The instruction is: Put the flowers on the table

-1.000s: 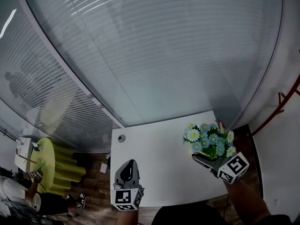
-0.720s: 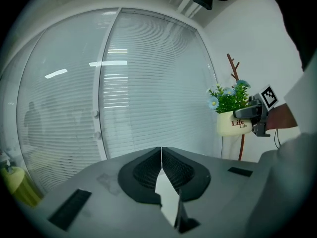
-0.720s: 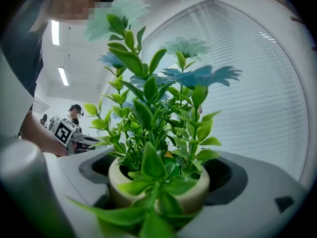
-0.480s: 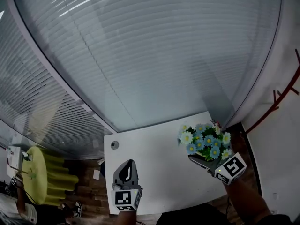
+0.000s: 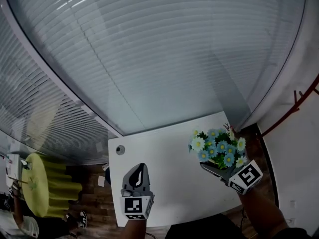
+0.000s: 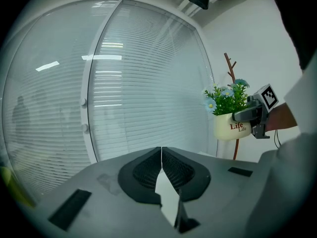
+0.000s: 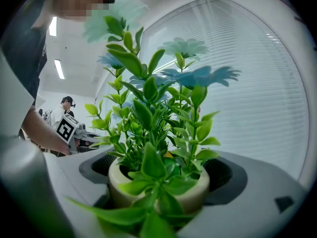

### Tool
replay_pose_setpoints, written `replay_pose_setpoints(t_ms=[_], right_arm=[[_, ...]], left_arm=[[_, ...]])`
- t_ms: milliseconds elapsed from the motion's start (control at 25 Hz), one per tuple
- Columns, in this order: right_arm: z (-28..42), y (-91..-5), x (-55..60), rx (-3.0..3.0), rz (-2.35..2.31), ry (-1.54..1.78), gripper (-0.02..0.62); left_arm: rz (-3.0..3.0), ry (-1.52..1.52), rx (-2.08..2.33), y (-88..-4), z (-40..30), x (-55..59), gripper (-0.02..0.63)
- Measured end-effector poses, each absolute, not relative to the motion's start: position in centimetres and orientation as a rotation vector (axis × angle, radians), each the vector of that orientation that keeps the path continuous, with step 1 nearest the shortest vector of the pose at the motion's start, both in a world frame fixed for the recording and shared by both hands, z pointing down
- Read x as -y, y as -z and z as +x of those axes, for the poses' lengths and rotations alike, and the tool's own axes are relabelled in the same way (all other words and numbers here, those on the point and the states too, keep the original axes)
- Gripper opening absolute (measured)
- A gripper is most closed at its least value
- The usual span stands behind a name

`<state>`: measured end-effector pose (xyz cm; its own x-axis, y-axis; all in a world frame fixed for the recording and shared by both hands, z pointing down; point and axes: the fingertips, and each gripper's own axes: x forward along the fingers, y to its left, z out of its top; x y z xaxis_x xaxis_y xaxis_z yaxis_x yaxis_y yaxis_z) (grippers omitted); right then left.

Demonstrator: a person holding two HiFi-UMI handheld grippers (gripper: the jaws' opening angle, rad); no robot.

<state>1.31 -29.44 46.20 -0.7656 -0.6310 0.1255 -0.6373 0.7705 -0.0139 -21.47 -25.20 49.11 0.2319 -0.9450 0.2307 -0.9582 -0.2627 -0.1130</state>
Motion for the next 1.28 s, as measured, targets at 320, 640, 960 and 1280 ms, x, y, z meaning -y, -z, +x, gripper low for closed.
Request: replay_pose_setpoints(t_ms=[320,640,960,1280], right_arm=[[1.7,-48.2,29.5,2.834,1.048,-0.120,0.515],[2.1,-49.9,29.6,2.833,1.058,-0.140,0.515],[2.0,-51.8,29.9,2.823,1.036,-0.171,0.515],[2.3,-52.6,29.9,2.805,1.033,-0.200,0.515]], left_arm=[[2.446,-0.445,1.873,-50.3,-21.2,25.1,0.009],[2.430,-0.466,1.875,-52.2,-21.0,25.2,0.009],[2.416,-0.473,1.866,-53.6,-20.2,25.8,0.009],[2.373,-0.474,1.853,-54.3,-19.2,25.4,0.009]])
